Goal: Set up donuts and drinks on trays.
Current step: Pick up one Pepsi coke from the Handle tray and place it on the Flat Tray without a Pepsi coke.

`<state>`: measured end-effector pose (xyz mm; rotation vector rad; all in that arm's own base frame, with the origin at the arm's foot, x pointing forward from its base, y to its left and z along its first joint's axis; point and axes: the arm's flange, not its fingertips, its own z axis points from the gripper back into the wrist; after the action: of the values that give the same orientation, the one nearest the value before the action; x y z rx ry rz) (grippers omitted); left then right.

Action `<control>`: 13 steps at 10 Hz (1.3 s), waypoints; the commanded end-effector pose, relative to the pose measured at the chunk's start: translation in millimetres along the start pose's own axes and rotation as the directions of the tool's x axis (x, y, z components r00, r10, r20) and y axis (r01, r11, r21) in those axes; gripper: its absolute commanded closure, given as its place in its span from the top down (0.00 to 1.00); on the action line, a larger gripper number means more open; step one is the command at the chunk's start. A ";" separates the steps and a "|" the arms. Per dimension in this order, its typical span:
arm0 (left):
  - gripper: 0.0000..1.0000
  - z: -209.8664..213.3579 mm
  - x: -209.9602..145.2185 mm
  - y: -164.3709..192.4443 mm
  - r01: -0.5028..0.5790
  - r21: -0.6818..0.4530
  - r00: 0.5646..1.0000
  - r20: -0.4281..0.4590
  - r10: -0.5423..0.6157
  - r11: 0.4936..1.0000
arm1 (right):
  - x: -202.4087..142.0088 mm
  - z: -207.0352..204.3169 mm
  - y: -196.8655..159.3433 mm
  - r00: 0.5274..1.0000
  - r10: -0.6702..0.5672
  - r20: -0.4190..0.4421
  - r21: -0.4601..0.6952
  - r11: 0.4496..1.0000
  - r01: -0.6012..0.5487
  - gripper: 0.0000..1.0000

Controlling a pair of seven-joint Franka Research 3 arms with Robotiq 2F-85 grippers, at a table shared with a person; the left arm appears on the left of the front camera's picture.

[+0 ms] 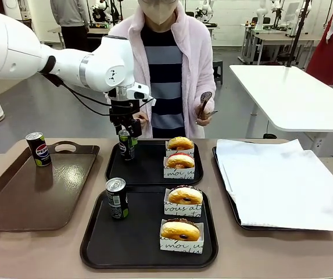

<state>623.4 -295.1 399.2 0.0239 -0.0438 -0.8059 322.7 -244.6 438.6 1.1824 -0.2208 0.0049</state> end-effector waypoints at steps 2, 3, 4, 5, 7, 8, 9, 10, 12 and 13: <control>1.00 21.1 -12.1 3.9 0.000 -0.049 1.000 0.027 0.001 0.999 | -1.3 -0.7 -0.2 1.000 0.003 0.000 -0.003 1.000 -0.003 1.00; 1.00 29.7 -18.2 2.7 -0.012 -0.047 0.999 0.040 0.014 0.999 | -1.3 -0.7 -0.2 1.000 0.003 0.000 -0.003 1.000 -0.003 1.00; 1.00 40.3 -28.7 0.8 -0.034 -0.034 0.998 0.047 0.036 0.999 | -1.3 -0.7 -0.2 1.000 0.003 0.000 -0.003 1.000 -0.003 1.00; 1.00 51.5 -44.7 -3.9 -0.061 -0.020 0.997 0.046 0.061 0.998 | -1.3 -0.7 -0.2 1.000 0.003 0.000 -0.003 1.000 -0.003 1.00; 1.00 71.9 -89.2 -21.4 -0.097 -0.050 0.992 0.071 0.101 0.994 | -1.3 -0.7 -0.2 1.000 0.003 0.000 -0.003 1.000 -0.003 1.00; 1.00 80.3 -110.6 -27.9 -0.095 -0.072 0.989 0.105 0.102 0.993 | -1.3 -0.7 -0.2 1.000 0.003 0.000 -0.003 1.000 -0.003 1.00; 1.00 83.4 -131.3 -33.7 -0.086 -0.090 0.986 0.132 0.097 0.992 | -1.3 -0.7 -0.2 1.000 0.003 0.000 -0.003 1.000 -0.003 1.00; 1.00 82.2 -149.8 -38.4 -0.077 -0.095 0.984 0.151 0.091 0.993 | -1.3 -0.7 -0.2 1.000 0.003 0.000 -0.003 1.000 -0.003 1.00; 1.00 75.4 -173.8 -43.0 -0.069 -0.103 0.984 0.159 0.085 0.992 | -1.3 -0.7 -0.2 1.000 0.003 0.000 -0.003 1.000 -0.003 1.00; 1.00 72.5 -183.1 -42.4 -0.082 -0.116 0.982 0.160 0.100 0.990 | -1.3 -0.7 -0.2 1.000 0.003 0.000 -0.003 1.000 -0.003 1.00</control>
<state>470.4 -202.4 470.5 -0.1149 -0.1343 -0.7069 322.8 -244.5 438.3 1.1828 -0.2199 0.0048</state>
